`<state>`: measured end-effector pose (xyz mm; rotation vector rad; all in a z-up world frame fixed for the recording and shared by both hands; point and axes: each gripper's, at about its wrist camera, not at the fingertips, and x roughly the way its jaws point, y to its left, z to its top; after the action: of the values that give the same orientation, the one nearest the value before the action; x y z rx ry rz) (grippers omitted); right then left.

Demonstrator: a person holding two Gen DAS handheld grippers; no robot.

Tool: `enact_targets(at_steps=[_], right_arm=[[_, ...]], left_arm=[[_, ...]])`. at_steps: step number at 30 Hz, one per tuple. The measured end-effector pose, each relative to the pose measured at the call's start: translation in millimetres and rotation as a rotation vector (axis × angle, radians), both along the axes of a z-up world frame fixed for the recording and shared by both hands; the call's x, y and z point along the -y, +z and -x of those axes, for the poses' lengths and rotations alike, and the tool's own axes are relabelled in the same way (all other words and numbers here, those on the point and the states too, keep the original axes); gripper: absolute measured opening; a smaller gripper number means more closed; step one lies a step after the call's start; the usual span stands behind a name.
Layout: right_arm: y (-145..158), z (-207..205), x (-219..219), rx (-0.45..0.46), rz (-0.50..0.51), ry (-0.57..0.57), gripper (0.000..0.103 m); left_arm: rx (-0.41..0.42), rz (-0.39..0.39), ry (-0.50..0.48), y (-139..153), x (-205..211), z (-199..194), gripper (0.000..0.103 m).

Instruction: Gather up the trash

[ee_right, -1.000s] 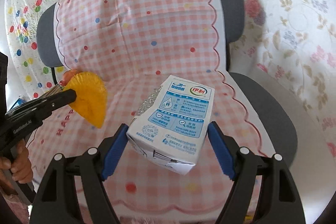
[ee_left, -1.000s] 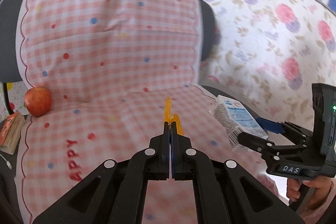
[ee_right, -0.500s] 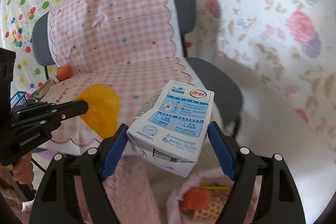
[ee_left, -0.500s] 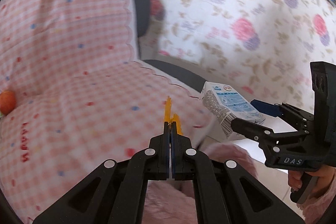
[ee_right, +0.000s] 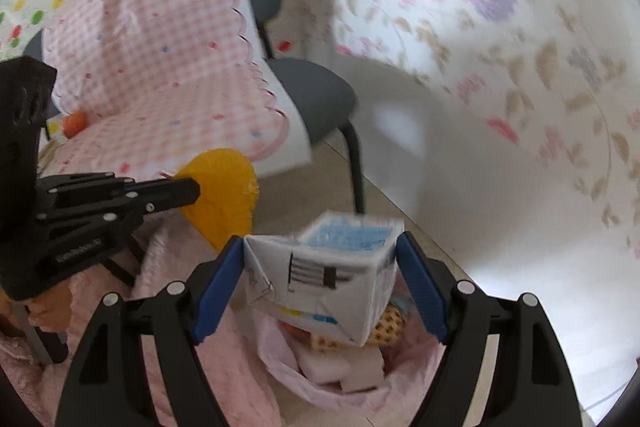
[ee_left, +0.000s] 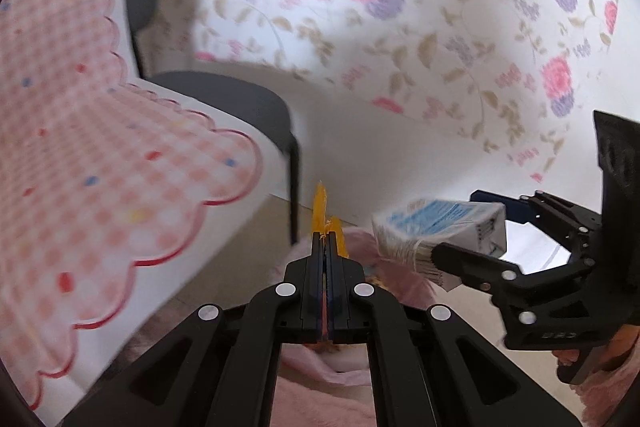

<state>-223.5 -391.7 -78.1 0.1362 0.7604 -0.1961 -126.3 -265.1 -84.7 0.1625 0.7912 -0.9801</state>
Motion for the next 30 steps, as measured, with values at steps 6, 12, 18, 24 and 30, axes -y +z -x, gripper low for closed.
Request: enact_targets(at_steps=[6,12,18,24,30], right_arm=[[-26,-4,29,-0.073,-0.055,-0.063,0.076],[-32,0,48,-0.07,-0.114,-0.104,0.077],[-24,7,58,-0.035,-0.119,-0.135,0.077],[-8,7,46,-0.008,-0.117,-0.113,0.091],[19,0,23,0.037,-0.088,-0.063,0.097]], left_arm=[[-0.035,-0.04,-0.059,-16,35,-2,0.003],[-0.075,-0.07,-0.074,-27,53,-7,0.052],[-0.034,-0.061,-0.035,-20,42,-9,0.052],[0.031,-0.078,0.061,-4,11,-12,0.071],[0.096,-0.099,0.198,24,-37,-12,0.09]])
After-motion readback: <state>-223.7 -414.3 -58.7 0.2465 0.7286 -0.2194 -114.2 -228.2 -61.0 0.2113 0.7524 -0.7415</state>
